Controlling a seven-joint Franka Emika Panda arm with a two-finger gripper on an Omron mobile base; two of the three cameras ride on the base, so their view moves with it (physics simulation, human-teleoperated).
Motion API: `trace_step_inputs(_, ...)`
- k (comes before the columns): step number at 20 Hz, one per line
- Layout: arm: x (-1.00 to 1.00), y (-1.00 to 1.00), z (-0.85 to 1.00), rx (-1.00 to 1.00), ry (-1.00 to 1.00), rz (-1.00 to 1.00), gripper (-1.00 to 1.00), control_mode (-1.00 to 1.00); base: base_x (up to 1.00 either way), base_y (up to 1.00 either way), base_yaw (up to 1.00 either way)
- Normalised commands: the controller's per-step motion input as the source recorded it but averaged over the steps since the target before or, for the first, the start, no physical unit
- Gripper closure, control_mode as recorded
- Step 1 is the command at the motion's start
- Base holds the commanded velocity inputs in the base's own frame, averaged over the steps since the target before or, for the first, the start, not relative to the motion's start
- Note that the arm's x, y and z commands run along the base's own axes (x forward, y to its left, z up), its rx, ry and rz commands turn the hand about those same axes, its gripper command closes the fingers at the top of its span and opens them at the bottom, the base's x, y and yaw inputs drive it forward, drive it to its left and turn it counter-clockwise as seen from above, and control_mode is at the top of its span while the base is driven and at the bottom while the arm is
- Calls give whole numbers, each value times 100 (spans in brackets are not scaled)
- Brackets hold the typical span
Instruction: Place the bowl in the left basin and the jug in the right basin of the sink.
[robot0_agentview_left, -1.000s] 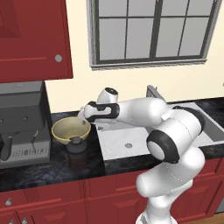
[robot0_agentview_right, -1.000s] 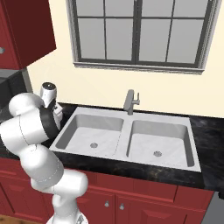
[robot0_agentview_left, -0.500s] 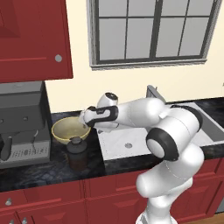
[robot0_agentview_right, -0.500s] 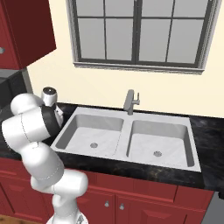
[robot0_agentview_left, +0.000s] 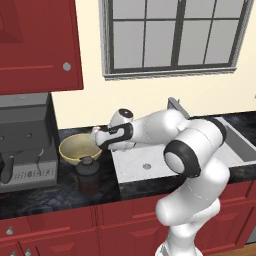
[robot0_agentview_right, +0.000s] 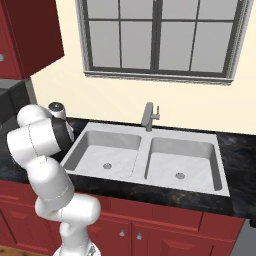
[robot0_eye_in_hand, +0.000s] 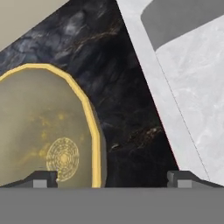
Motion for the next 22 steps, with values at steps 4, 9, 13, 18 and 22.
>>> trace_step_inputs(4,24,8,-1,-1,1,-9,-100,-100,0,0,0)
trace_step_inputs(9,16,13,-4,0,1,-7,-100,-100,0,0,0)
trace_step_inputs(13,17,13,-5,0,5,-1,-100,-100,0,0,0)
trace_step_inputs(18,11,9,-23,0,4,0,100,-100,0,0,0)
trace_step_inputs(22,0,0,-14,0,0,1,100,-100,0,0,0)
